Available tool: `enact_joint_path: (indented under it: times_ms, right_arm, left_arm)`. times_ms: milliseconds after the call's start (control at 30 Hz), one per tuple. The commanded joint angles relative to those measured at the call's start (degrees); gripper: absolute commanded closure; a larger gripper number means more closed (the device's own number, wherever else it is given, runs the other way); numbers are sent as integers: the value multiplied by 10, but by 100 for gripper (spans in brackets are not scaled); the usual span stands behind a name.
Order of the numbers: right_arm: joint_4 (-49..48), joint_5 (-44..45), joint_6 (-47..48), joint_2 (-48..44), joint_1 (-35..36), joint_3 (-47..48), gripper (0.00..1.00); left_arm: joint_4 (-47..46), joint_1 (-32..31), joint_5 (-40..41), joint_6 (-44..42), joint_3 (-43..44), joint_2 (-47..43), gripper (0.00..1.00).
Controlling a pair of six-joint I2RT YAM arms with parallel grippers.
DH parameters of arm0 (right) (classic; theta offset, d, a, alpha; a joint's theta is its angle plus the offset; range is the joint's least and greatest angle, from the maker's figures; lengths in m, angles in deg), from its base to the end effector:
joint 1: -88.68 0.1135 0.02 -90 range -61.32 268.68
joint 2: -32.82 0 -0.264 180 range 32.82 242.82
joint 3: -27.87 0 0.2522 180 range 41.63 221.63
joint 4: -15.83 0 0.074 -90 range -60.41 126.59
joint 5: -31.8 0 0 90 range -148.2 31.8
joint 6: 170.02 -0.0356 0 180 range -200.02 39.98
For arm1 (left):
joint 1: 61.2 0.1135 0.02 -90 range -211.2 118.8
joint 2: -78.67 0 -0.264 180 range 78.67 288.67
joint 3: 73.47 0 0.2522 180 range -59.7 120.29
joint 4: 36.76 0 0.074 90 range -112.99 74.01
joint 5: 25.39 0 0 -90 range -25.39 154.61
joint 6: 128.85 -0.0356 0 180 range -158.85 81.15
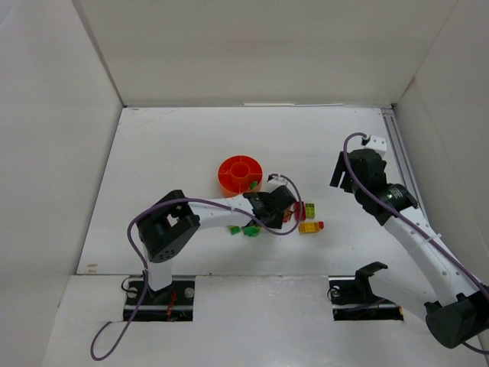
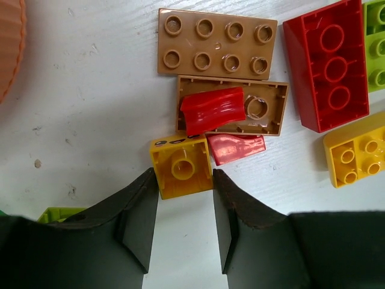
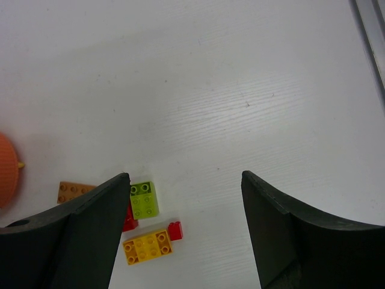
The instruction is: Sort the legos into containers by color
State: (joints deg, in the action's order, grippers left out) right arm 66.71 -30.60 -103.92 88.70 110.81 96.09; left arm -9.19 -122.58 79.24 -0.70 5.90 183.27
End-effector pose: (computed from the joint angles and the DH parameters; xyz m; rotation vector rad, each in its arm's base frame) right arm 0.1923 0.0604 0.3202 0.2866 2.1377 -0.0807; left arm 0.1900 -0.3295 0.1751 0.3975 2.4703 -0.4349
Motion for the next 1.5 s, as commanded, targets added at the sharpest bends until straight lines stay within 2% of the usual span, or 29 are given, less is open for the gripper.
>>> enact_joint_path:
  times_ms: [0, 200, 333, 433, 600, 900, 1000, 1133, 1467]
  right_arm:
    - [-2, 2, 6, -10, -3, -1, 21]
    - [-2, 2, 6, -10, -9, -1, 21]
    - [-7, 7, 11, -10, -9, -1, 21]
    - [-13, 1, 24, -5, -14, 4, 21]
    - [-13, -4, 43, 0, -14, 17, 21]
    - [-42, -16, 70, 19, -19, 40, 21]
    - [-42, -16, 75, 31, -19, 45, 21]
    - [-53, -16, 82, 36, -24, 45, 19]
    - [-58, -21, 92, 53, -35, 50, 19]
  left_arm:
    - [-3, 2, -5, 7, -12, -14, 71]
    - [12, 2, 7, -11, -11, -66, 78]
    - [20, 2, 18, -32, 0, -148, 78]
    - [36, 30, 29, -32, 0, -187, 78]
    - [63, 114, 43, -37, 0, -243, 77]
    - [63, 206, 37, -69, -11, -249, 74]
    - [58, 214, 24, -76, -16, -249, 74]
    - [53, 214, 16, -81, -23, -249, 69]
    - [60, 245, 10, -95, -25, -209, 68]
